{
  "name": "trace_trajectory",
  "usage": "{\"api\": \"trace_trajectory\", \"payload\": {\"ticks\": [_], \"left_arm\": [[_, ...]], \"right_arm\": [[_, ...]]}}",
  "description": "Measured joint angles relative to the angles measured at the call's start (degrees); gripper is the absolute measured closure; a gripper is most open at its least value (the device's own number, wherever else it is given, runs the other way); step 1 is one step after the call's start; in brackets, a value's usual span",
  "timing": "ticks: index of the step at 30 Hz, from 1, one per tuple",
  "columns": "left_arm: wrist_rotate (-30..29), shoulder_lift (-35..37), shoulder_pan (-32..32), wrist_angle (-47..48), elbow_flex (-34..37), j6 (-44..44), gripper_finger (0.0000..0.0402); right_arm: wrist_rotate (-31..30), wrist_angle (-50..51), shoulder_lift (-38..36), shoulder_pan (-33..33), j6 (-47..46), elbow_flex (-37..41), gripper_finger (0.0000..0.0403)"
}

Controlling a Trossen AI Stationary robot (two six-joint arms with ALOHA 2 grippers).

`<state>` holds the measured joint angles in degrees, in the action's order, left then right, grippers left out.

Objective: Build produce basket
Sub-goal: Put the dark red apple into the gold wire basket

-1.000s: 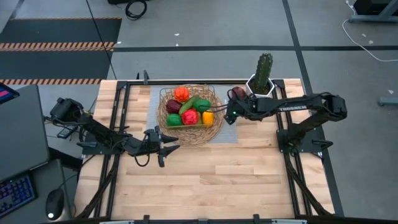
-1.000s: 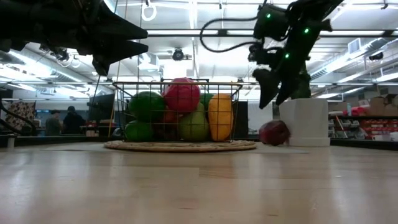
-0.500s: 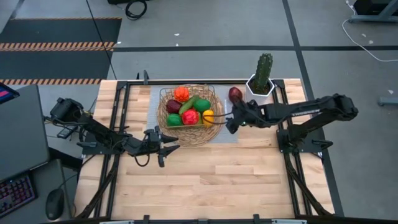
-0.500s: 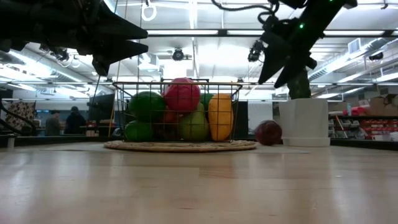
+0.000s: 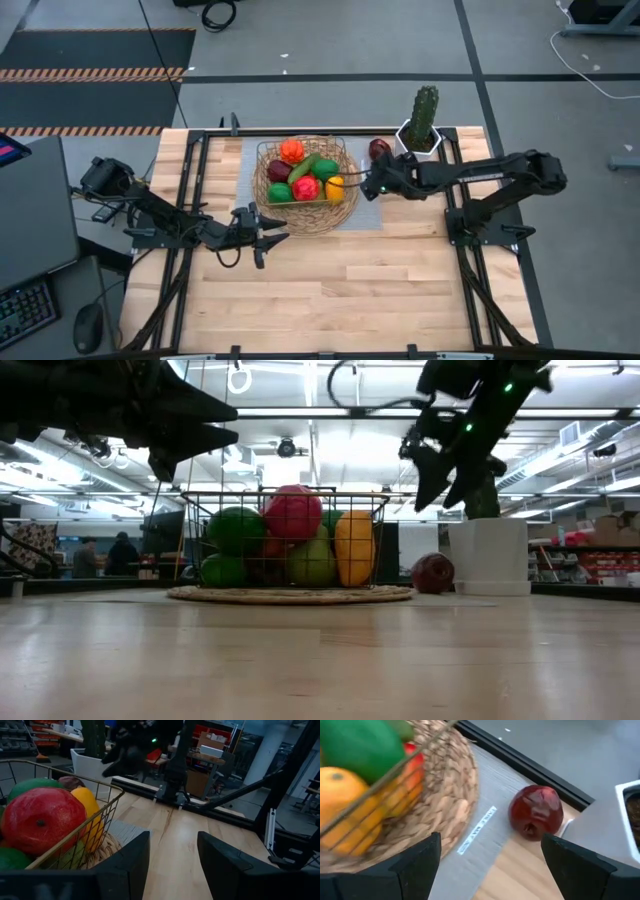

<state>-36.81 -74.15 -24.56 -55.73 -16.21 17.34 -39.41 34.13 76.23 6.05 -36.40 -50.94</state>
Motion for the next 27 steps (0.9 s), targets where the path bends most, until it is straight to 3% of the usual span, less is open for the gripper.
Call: {"api": "trace_trajectory", "payload": {"ticks": [11,27], "left_arm": [[0.02,0.0,0.0,-0.07,0.0,0.04,0.023],[0.02,0.0,0.0,0.28,0.0,-0.15,0.023]], "right_arm": [[-0.32,-16.77,13.22,7.84,9.55,0.0,0.0055],[-1.7,-19.47,18.32,16.68,18.56,0.02,0.0055]]}}
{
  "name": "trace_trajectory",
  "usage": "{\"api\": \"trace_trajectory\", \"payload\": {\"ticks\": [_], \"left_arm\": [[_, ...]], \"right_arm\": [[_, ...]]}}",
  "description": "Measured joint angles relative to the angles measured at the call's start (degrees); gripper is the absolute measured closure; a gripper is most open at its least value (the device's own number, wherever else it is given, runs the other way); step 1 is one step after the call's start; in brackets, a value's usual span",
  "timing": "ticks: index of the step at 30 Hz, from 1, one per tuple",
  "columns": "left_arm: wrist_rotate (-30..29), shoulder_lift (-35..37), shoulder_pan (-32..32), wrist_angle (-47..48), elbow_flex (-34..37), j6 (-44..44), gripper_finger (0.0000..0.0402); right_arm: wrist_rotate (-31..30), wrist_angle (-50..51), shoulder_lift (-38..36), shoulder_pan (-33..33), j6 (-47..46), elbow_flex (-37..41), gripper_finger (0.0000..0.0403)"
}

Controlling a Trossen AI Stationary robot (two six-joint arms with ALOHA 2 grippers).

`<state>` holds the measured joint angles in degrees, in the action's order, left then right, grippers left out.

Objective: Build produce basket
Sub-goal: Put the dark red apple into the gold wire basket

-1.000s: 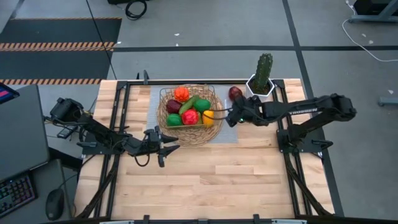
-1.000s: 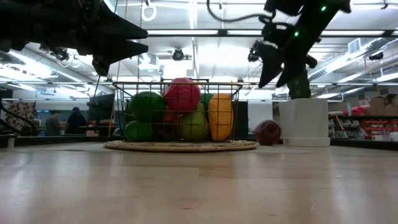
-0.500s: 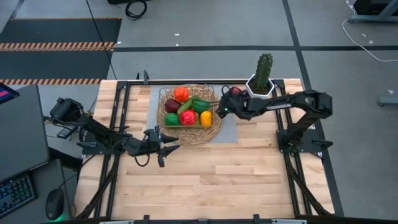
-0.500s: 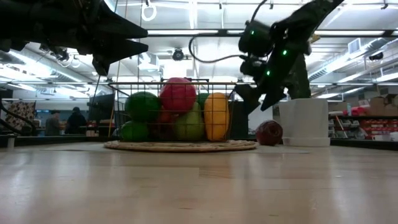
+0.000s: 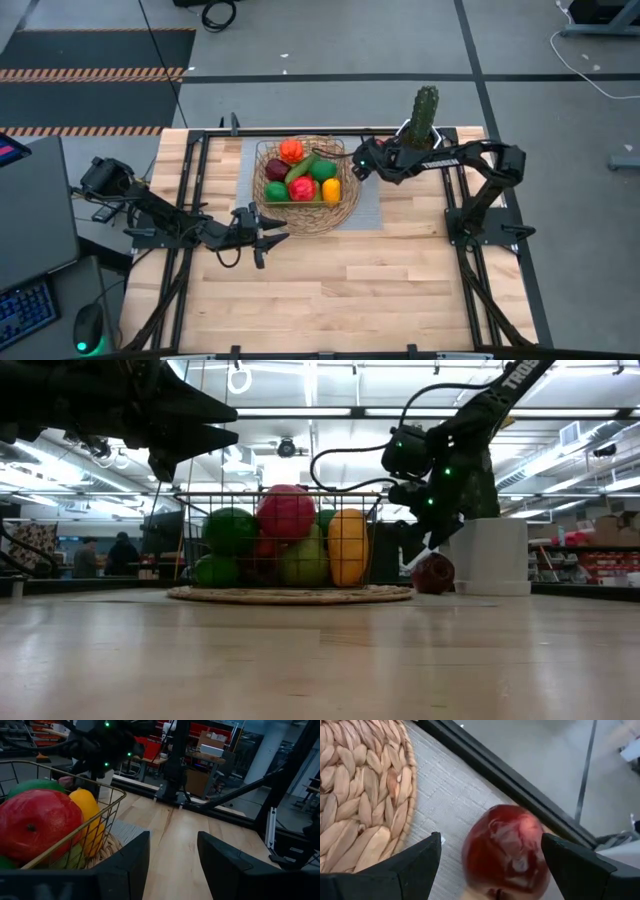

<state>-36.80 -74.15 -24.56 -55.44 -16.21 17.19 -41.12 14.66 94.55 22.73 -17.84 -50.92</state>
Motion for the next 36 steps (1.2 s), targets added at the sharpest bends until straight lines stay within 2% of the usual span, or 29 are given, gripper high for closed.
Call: {"api": "trace_trajectory", "payload": {"ticks": [10,22,25,27,31,34,36], "left_arm": [[0.0,0.0,0.0,0.03,0.0,-0.02,0.023],[-0.01,0.0,0.0,0.03,0.0,0.01,0.023],[-0.02,0.0,0.0,0.03,0.0,0.0,0.023],[-0.02,0.0,0.0,0.03,0.0,-0.33,0.023],[-0.02,0.0,0.0,0.03,0.0,-0.59,0.023],[-0.02,0.0,0.02,0.04,0.0,-1.12,0.023],[-0.02,0.0,0.0,0.03,0.0,-1.12,0.023]], "right_arm": [[-1.12,-0.04,0.08,0.38,1.57,0.0,0.0055],[4.57,6.98,-0.21,-0.25,-4.3,-0.33,0.0055],[8.29,10.37,-0.41,-2.69,-8.03,-0.27,0.0055],[15.82,13.12,-0.22,-5.15,-11.03,0.07,0.0056],[24.01,17.04,-1.56,-11.1,-16.54,-0.2,0.0056],[23.86,21.26,-2.05,-16.12,-19.14,0.37,0.0056],[21.17,20.8,-3.51,-18.69,-19.99,0.05,0.0056]]}}
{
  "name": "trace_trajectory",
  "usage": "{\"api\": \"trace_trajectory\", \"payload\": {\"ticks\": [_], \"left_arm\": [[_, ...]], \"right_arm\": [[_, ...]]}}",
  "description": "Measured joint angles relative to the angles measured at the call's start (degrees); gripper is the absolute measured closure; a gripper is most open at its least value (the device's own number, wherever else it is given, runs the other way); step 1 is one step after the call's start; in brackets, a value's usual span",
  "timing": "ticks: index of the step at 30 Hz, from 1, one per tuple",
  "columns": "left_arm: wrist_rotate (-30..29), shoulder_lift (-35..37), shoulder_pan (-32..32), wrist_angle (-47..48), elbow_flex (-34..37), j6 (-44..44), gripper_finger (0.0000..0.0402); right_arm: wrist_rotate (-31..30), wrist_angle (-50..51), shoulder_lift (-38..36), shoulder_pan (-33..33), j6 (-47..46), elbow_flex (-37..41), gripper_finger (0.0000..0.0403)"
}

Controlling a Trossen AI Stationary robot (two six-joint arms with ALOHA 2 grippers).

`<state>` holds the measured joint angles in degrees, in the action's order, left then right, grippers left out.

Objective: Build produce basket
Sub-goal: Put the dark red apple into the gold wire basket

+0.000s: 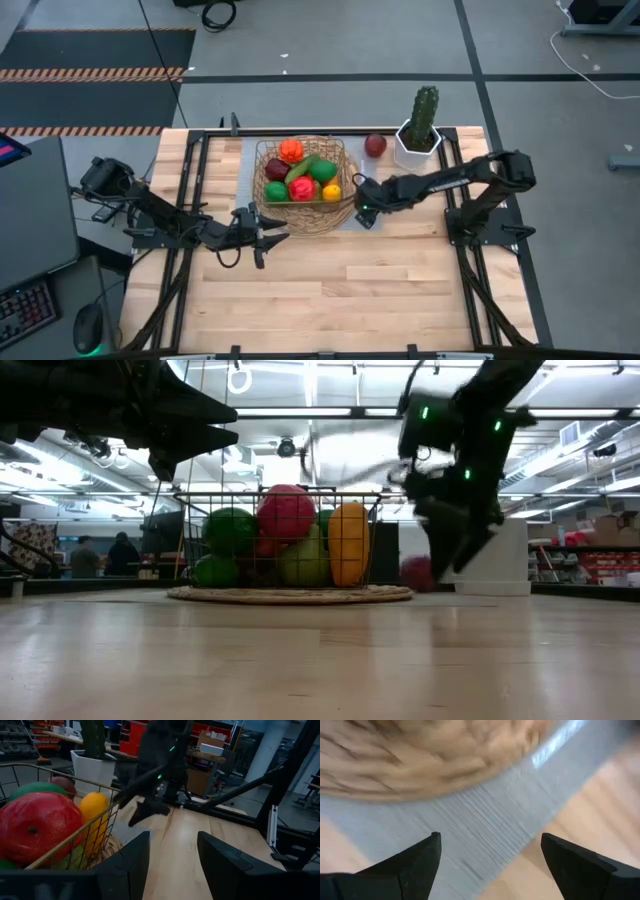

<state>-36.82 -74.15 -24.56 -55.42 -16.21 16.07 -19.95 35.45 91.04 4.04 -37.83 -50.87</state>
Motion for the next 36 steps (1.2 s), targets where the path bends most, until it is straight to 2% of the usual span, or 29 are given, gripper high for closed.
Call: {"api": "trace_trajectory", "payload": {"ticks": [6,9,12,19,26,32,36], "left_arm": [[0.0,0.0,0.01,0.0,0.0,0.14,0.023],[-0.02,0.0,0.0,0.0,0.0,0.2,0.023],[0.0,0.0,0.01,0.0,0.0,0.25,0.023],[0.0,0.0,0.02,0.0,0.0,0.25,0.023],[0.0,0.0,0.01,0.0,0.0,0.25,0.023],[0.0,0.0,0.02,-0.02,0.0,0.25,0.023],[0.0,0.0,0.02,-0.02,0.0,0.25,0.023]], "right_arm": [[-12.04,1.78,-5.09,-2.37,1.06,-1.39,0.0056],[-20.65,1.65,-7.43,-1.6,4.99,-3.14,0.0056],[-25.98,0.8,-8.94,0.71,9.53,-5.25,0.0056],[-22.84,0.32,-7.3,9.93,15.12,-8.2,0.0056],[-21.32,0.24,-1.15,17.01,17.04,-8.2,0.0056],[-18.54,0.19,4.3,19.9,17.48,-8.18,0.0056],[-19.93,0.18,6.62,20.4,18.79,-8.18,0.0056]]}}
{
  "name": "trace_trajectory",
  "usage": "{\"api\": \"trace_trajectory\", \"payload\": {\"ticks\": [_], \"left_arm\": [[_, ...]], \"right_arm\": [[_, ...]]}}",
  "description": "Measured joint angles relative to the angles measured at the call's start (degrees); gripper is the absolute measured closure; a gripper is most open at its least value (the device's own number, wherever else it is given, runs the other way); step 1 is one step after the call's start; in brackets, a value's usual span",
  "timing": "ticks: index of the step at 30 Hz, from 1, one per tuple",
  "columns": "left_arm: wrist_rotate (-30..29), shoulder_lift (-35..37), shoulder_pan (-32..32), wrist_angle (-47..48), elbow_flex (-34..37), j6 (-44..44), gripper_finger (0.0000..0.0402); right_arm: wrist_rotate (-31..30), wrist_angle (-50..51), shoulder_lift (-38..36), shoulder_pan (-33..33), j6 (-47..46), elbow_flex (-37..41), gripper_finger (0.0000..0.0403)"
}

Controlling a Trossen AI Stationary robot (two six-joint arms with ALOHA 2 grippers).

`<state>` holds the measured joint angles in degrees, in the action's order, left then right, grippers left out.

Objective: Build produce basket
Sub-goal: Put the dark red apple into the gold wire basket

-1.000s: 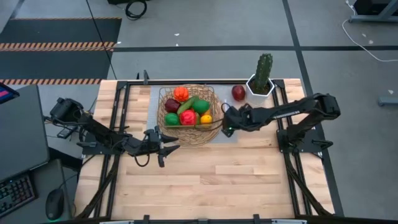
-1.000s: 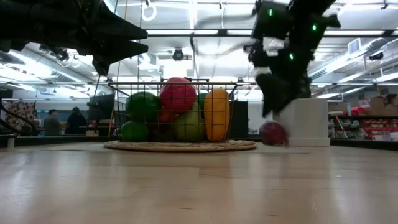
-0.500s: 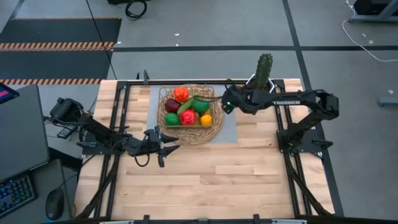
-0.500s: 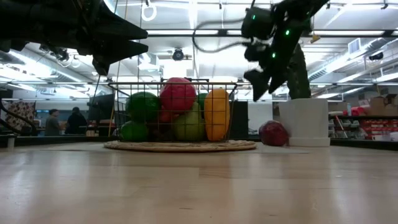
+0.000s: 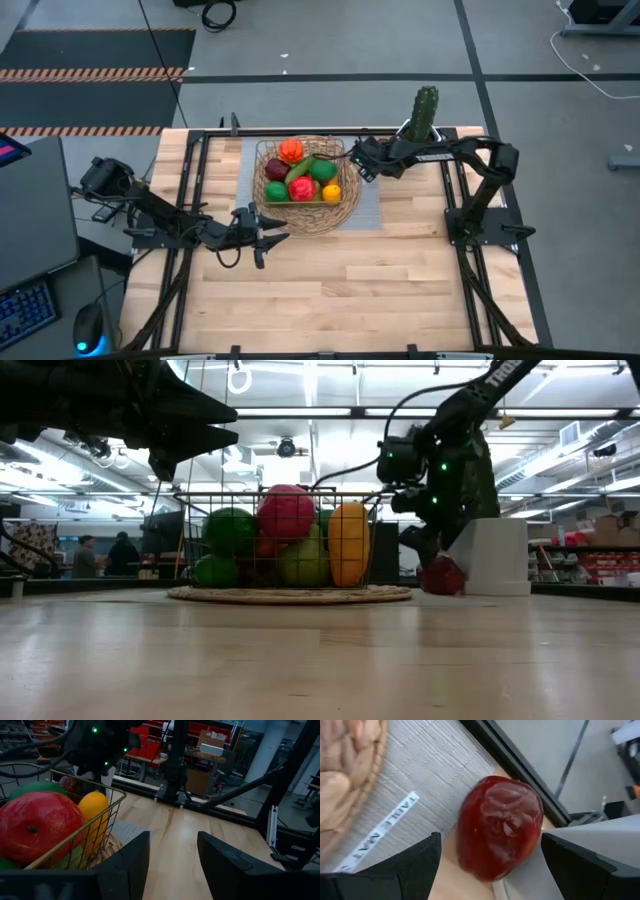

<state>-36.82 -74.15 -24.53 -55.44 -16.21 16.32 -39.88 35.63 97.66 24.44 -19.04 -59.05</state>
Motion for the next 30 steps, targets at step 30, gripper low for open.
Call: {"api": "trace_trajectory", "payload": {"ticks": [30], "left_arm": [[0.0,0.0,-0.01,0.07,0.0,-0.28,0.023]], "right_arm": [[-2.73,-4.91,5.11,3.24,-0.11,-0.04,0.0055]]}}
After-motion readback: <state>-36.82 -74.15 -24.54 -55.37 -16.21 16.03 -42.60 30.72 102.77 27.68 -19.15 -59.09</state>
